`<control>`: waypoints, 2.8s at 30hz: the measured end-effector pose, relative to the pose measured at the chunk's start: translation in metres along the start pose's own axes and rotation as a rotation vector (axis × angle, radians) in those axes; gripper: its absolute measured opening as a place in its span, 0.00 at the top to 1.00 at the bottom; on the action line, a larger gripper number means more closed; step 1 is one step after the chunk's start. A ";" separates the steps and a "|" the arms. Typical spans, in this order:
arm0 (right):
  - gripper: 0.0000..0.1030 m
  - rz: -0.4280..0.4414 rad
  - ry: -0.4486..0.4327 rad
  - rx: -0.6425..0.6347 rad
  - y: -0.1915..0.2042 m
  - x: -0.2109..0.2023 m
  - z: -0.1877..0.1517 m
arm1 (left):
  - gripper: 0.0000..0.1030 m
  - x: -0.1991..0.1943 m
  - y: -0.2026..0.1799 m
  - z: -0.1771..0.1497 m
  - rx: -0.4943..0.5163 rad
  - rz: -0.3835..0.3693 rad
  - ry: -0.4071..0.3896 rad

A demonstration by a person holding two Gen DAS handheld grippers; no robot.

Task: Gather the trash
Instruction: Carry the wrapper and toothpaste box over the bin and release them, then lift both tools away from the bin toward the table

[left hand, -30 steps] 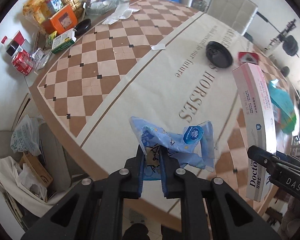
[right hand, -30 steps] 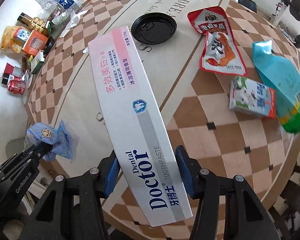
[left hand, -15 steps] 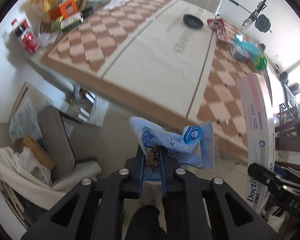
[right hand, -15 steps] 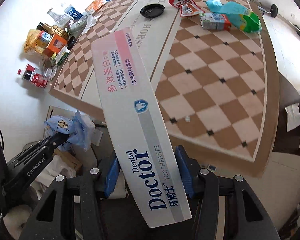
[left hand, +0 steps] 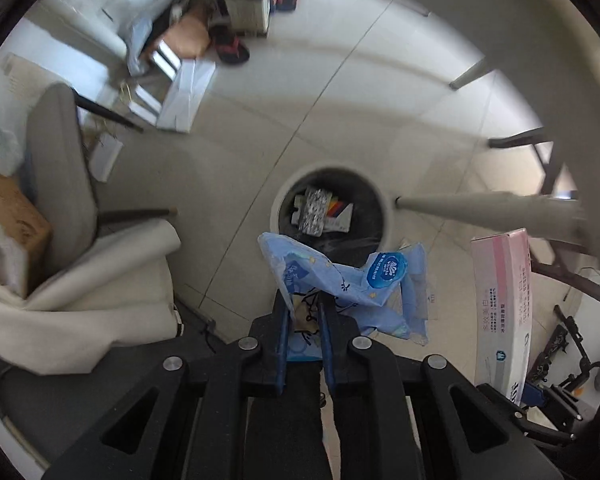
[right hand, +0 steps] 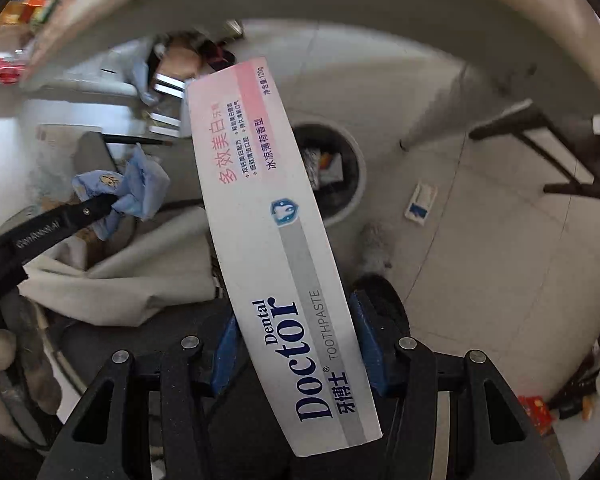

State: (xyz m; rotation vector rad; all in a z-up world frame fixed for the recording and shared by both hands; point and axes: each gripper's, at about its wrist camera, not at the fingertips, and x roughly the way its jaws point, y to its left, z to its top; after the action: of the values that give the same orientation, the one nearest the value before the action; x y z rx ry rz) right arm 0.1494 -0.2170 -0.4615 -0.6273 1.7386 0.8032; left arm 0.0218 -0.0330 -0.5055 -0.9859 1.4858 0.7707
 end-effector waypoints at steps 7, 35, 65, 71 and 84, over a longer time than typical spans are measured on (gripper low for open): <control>0.47 -0.032 0.090 0.038 -0.033 0.155 0.051 | 0.89 0.142 -0.001 0.028 0.013 0.039 0.105; 0.05 -0.147 0.176 0.002 -0.058 0.298 0.134 | 0.04 0.212 0.001 0.044 0.052 0.101 0.107; 0.00 -0.111 -0.127 0.040 -0.029 -0.010 -0.005 | 0.00 -0.060 -0.003 -0.082 0.091 0.150 -0.080; 0.00 -0.088 -0.186 0.035 -0.011 -0.096 -0.041 | 0.00 -0.135 -0.012 -0.101 0.113 0.123 -0.155; 0.00 0.035 -0.413 0.130 -0.019 -0.271 0.002 | 0.00 -0.271 -0.068 -0.018 0.145 0.139 -0.468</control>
State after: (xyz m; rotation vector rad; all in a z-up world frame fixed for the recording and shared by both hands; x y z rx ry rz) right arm 0.2439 -0.2203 -0.2066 -0.3166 1.4113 0.7745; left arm 0.0785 -0.0351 -0.2310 -0.5475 1.1866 0.9085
